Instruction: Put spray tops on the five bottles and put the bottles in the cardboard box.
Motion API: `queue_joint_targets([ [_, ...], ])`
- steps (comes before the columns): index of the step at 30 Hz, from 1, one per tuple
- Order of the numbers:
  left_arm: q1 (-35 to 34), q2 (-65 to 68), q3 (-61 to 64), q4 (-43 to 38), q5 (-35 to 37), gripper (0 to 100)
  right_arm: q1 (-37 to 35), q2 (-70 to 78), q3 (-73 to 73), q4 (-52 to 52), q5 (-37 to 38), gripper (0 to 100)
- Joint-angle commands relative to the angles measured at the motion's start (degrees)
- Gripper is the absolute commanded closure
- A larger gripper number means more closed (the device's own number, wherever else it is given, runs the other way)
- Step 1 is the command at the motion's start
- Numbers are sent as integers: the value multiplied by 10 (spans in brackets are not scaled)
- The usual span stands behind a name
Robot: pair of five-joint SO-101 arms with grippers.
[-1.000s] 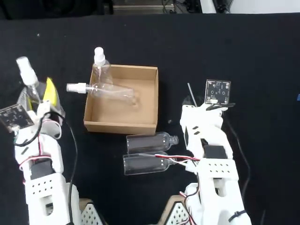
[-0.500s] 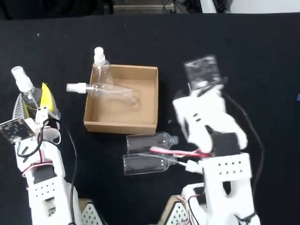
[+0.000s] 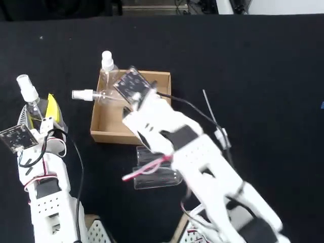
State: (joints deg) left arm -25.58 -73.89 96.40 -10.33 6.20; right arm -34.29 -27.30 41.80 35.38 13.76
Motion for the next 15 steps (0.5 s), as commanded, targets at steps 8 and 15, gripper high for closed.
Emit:
queue_joint_targets([
  [8, -8, -10, 14, 5, 3, 970, -43, 204, -152, -53, 7, 682],
  [15, -76, -10, 14, 7, 7, 970, -44, 294, -225, -53, 8, 692],
])
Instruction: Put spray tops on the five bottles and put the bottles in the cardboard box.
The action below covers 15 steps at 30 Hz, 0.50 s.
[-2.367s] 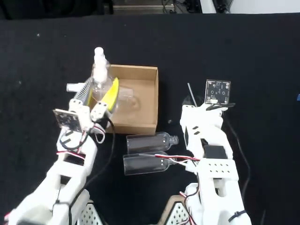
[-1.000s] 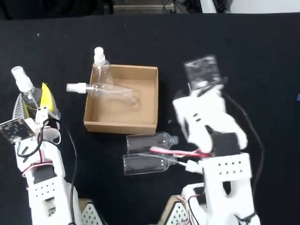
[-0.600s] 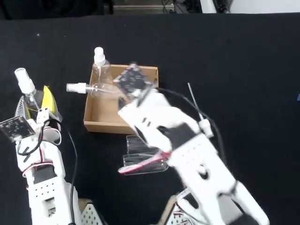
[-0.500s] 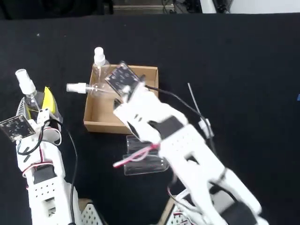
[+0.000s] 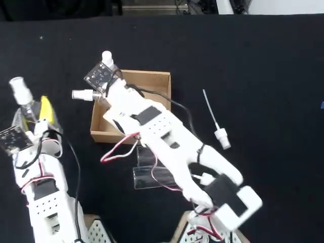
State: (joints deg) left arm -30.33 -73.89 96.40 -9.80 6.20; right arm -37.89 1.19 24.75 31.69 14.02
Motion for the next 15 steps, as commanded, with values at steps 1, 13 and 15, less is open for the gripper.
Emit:
queue_joint_targets([
  [1, -36, -10, 14, 2, 7, 970, -8, 21, -60, -16, 11, 692],
  [13, -39, -10, 14, 2, 7, 970, -1, 109, -128, -19, 90, 692],
  [15, -39, -10, 14, 2, 7, 970, 0, 124, -139, -19, 90, 692],
])
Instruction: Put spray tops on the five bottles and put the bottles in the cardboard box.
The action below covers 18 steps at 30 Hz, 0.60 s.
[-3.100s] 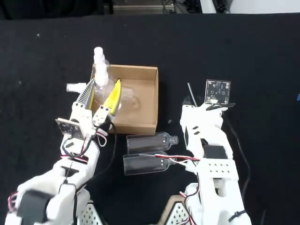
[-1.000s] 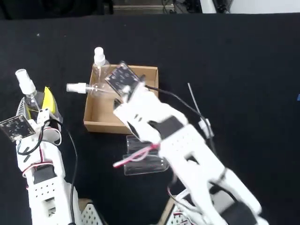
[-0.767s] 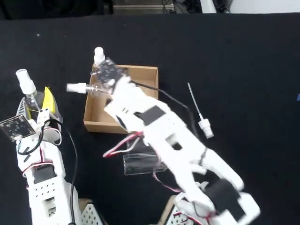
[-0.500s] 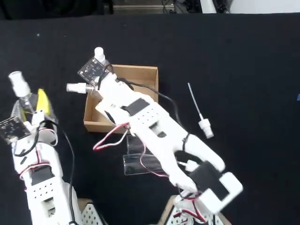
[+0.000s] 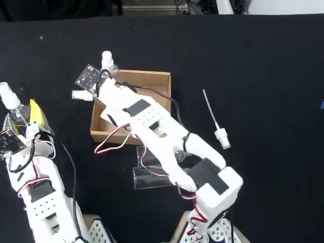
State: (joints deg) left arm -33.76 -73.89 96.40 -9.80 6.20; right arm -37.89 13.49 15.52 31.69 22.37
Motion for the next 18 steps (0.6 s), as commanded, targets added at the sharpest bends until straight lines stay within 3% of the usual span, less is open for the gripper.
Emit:
queue_joint_targets([
  [1, -5, -10, 14, 2, 7, 970, 0, 7, -53, -19, 6, 692],
  [9, -5, -10, 14, 2, 7, 970, 0, 53, -93, -19, 6, 700],
  [14, -5, -10, 14, 2, 7, 970, 2, 51, -90, -17, 3, 805],
  [18, -7, -10, 14, 2, 7, 970, 2, 34, -75, -15, 1, 815],
])
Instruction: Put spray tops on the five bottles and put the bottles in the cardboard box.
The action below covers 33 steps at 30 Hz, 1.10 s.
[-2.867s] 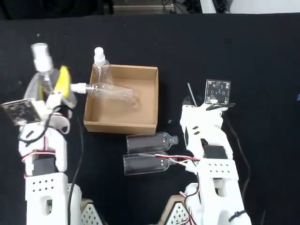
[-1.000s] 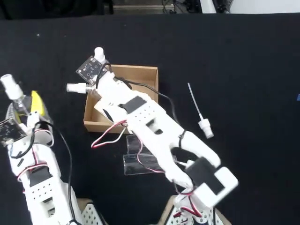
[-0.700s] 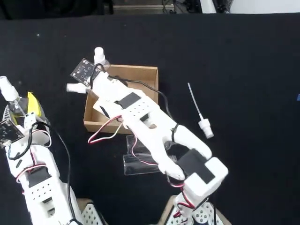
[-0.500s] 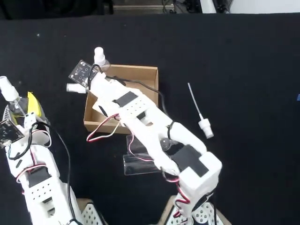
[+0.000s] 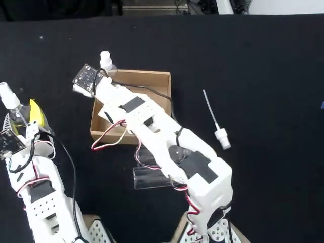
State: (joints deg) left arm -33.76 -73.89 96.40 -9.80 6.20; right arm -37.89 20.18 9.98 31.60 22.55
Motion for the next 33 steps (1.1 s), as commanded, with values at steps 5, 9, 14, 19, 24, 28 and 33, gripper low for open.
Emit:
queue_joint_targets([
  [5, -7, -10, 14, 2, 7, 970, 3, -91, 29, -16, -44, 815],
  [9, -7, -10, 14, 2, 7, 970, 3, -138, 71, -19, -53, 815],
  [14, -7, -10, 14, 2, 7, 970, 10, -160, 81, -19, -54, 815],
  [19, -7, -10, 14, 2, 7, 970, 18, -216, 84, -4, -98, 815],
  [24, -7, -9, 14, 2, 7, 970, 17, -309, 86, 32, -111, 814],
  [28, -7, -9, 14, 2, 7, 970, 33, -384, 102, 31, -138, 815],
  [33, -7, -9, 14, 2, 7, 970, 103, -475, 144, 14, -227, 812],
])
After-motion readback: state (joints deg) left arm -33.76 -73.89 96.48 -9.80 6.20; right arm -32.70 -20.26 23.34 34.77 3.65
